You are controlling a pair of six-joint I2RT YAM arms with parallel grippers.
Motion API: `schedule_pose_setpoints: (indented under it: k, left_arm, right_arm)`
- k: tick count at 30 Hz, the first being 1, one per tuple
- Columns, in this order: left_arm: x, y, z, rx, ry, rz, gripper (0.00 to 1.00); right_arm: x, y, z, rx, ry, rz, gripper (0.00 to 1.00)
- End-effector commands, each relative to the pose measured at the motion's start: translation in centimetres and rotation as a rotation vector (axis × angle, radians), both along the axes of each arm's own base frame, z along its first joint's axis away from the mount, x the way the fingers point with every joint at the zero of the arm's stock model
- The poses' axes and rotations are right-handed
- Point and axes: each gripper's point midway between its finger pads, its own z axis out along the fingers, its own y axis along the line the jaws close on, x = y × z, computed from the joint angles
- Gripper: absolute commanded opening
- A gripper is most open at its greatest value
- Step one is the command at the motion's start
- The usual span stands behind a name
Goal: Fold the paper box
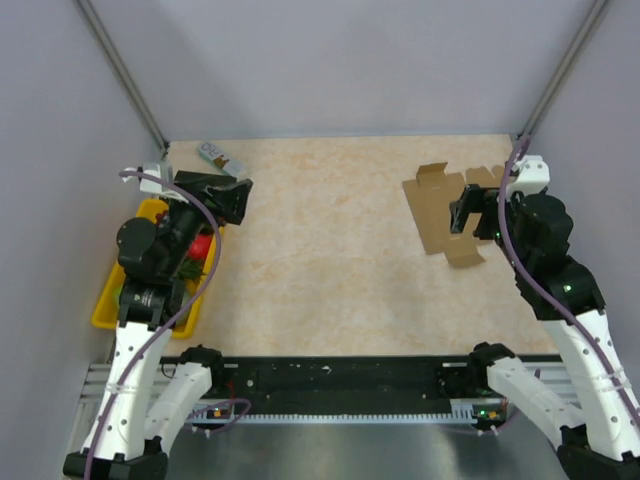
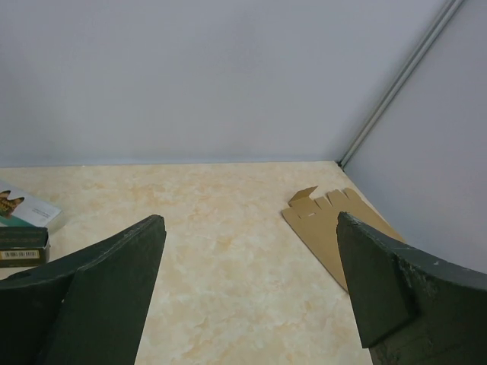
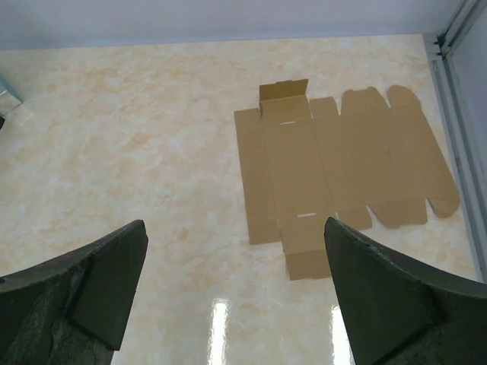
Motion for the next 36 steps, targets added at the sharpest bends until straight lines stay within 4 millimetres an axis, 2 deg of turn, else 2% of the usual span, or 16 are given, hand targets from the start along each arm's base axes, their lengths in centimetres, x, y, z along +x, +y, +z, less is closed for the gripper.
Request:
schedule_pose_setpoints:
  k: [1, 3, 7, 9, 10, 11, 13, 14, 16, 17, 18, 19, 20, 22, 29, 36]
  left_arm:
    - [-0.2, -0.7, 0.1, -0.01, -0.024, -0.048, 0.98]
    - [-0.2, -1.0, -0.3, -0.012, -0.013, -0.068, 0.98]
    - [-0.3, -1.7, -1.7, -0.019, 0.023, -0.104, 0.98]
    - [-0.4, -2.1, -2.3, -0.022, 0.039, -0.122, 0.98]
    - [-0.4, -2.5, -2.9, -0.022, 0.055, -0.142, 0.98]
    - [-0.5, -2.6, -3.0, -0.023, 0.06, -0.149, 0.98]
    - [-0.5, -3.0, -3.6, -0.021, 0.079, -0.167, 0.98]
    - [-0.6, -3.2, -3.7, -0.019, 0.081, -0.179, 0.98]
    - [-0.6, -3.5, -4.2, -0.023, 0.093, -0.192, 0.98]
    - [-0.8, -3.7, -4.2, -0.024, 0.091, -0.204, 0.98]
    - [-0.7, -3.9, -4.4, -0.03, 0.1, -0.213, 0.98]
    - [-0.7, -4.1, -4.7, -0.033, 0.107, -0.223, 0.98]
    - [-0.8, -4.3, -4.7, -0.035, 0.102, -0.236, 0.98]
    - [-0.6, -4.7, -5.3, -0.054, 0.127, -0.255, 0.98]
    - [-1.0, -5.7, -6.0, -0.098, 0.152, -0.321, 0.98]
    - [-1.3, -6.1, -6.8, -0.094, 0.175, -0.336, 0.96]
  right_arm:
    - [1.8, 2.2, -2.9, 0.068, 0.091, 0.044, 0.99]
    - [2.2, 2.6, -4.2, 0.08, 0.119, 0.045, 0.99]
    - [3.9, 2.5, -8.6, 0.116, 0.251, 0.005, 0.99]
    - [4.7, 0.0, -11.1, 0.191, 0.315, -0.07, 0.99]
    - [4.6, 0.6, -11.8, 0.295, 0.35, -0.038, 0.99]
    - [5.0, -2.1, -13.4, 0.36, 0.357, -0.118, 0.99]
    - [4.8, -2.4, -14.4, 0.502, 0.379, -0.113, 0.99]
    - [4.8, -4.8, -15.8, 0.562, 0.372, -0.18, 0.99]
    - [4.4, -5.5, -16.8, 0.695, 0.391, -0.187, 0.95]
    - [3.9, -6.1, -18.5, 0.755, 0.42, -0.215, 0.93]
    - [4.0, -8.3, -18.6, 0.802, 0.371, -0.272, 0.92]
    - [3.8, -8.4, -19.0, 0.873, 0.371, -0.283, 0.89]
    - [3.2, -8.8, -20.1, 0.901, 0.38, -0.311, 0.88]
    - [3.1, -10.6, -21.1, 0.867, 0.361, -0.382, 0.89]
    - [3.6, -9.8, -25.2, 0.96, 0.431, -0.355, 0.86]
    - [4.3, -9.6, -27.3, 1.035, 0.444, -0.356, 0.7]
